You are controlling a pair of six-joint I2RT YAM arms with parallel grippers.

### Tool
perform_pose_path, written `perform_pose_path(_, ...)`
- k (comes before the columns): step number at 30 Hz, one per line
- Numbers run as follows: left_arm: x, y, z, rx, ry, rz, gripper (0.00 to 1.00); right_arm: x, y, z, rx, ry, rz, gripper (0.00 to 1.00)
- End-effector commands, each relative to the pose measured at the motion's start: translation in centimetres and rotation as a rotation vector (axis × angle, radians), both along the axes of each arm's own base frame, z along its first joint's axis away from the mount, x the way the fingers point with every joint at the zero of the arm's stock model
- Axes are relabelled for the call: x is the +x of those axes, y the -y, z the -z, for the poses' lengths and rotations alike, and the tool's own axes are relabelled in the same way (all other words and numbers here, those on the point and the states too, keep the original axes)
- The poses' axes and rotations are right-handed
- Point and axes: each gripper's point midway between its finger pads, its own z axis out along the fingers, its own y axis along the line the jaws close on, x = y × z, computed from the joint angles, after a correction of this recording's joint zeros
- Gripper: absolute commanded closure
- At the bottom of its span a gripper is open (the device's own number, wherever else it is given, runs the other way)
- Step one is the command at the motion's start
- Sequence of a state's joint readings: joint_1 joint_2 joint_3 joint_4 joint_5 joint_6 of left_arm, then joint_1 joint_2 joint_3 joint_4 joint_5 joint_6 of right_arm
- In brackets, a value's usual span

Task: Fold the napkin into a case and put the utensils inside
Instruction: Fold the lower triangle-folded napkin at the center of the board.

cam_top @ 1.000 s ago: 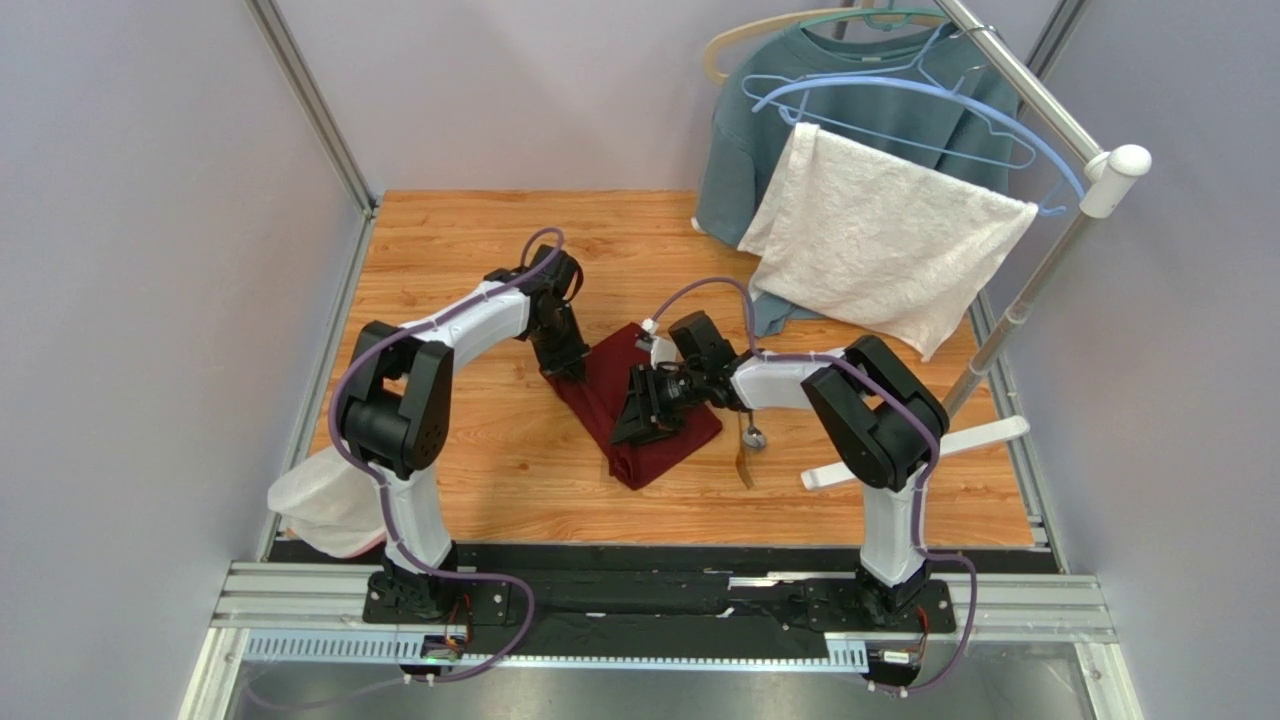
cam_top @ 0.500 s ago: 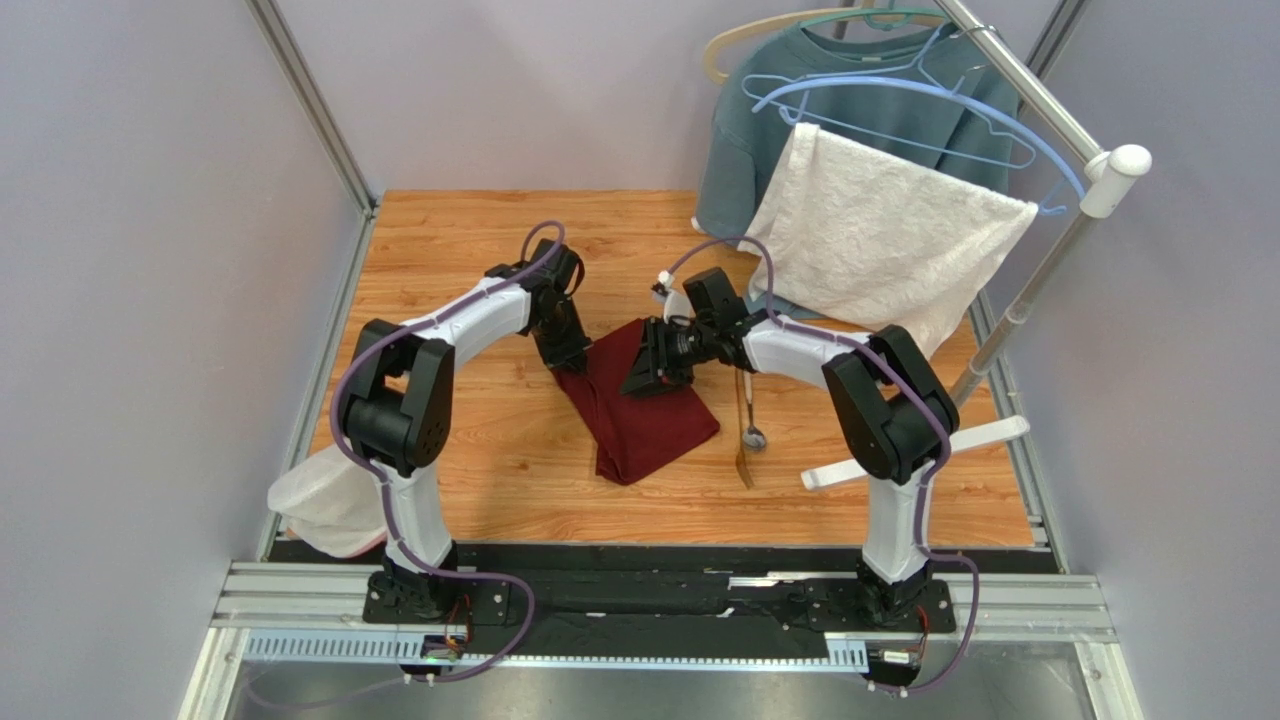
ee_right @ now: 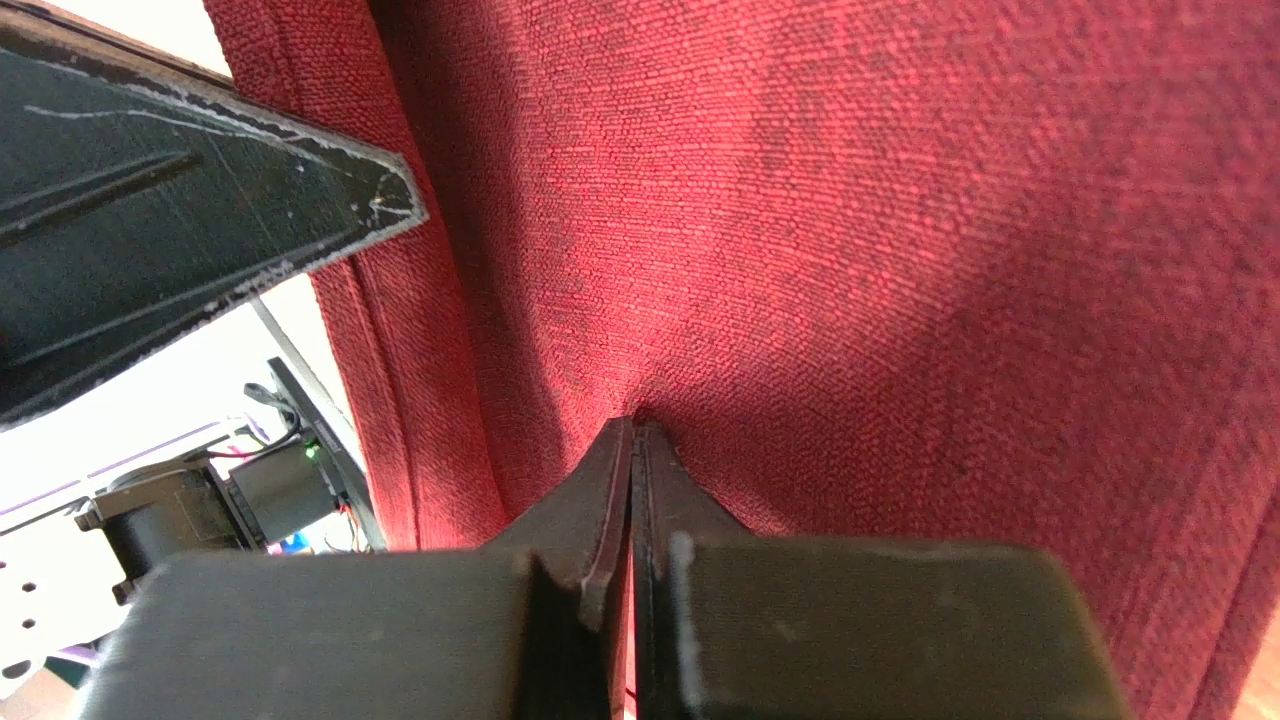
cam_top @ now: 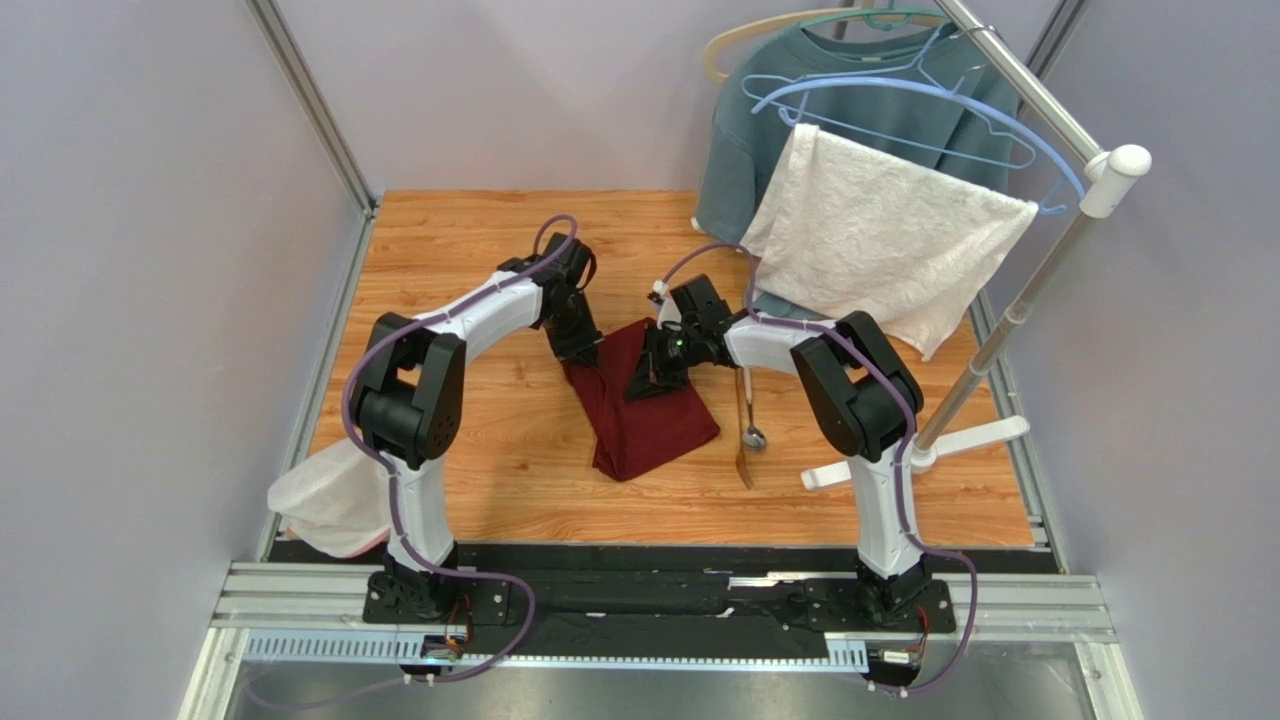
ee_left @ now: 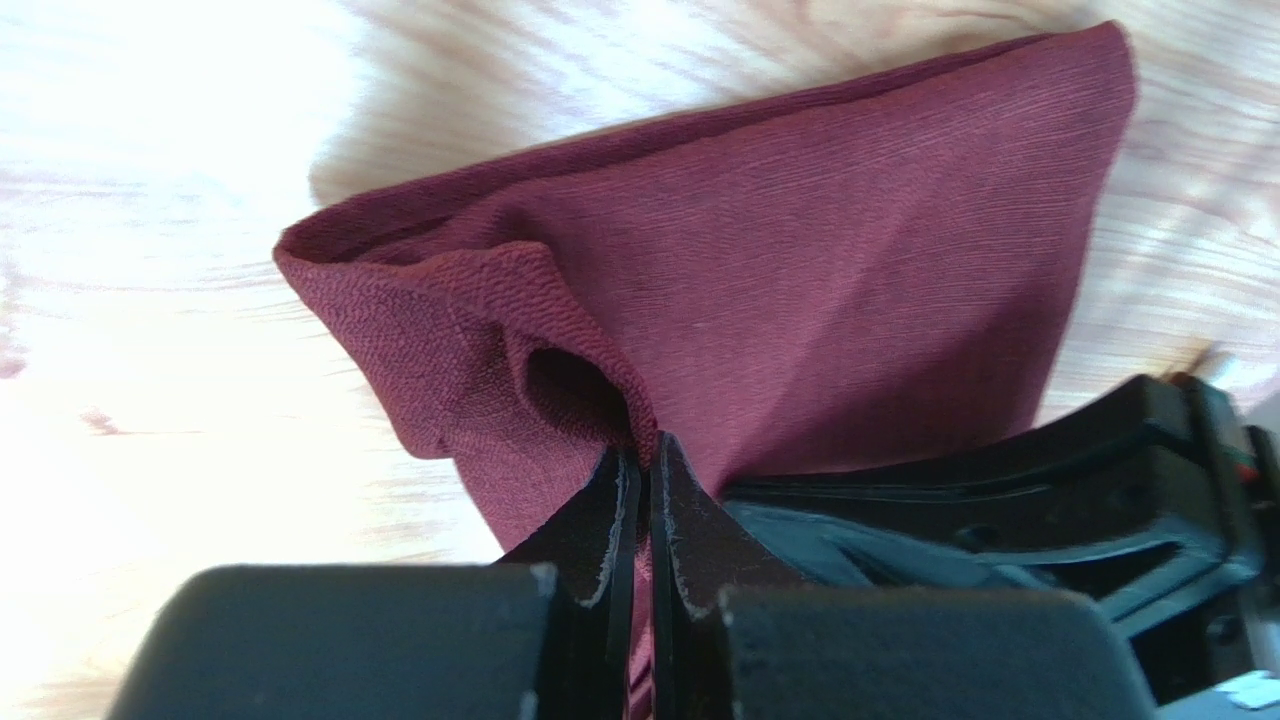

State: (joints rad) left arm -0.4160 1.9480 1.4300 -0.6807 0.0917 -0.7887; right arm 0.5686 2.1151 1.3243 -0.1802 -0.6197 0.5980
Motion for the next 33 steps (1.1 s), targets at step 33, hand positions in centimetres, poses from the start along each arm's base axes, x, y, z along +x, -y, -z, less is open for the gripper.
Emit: perform_pose_path(33,1.7,4.8,1.8,-0.014,-0.022,0.059,1.00,-2.5,1.4,-6.5,-0.154,0.234,-0.089,0.98)
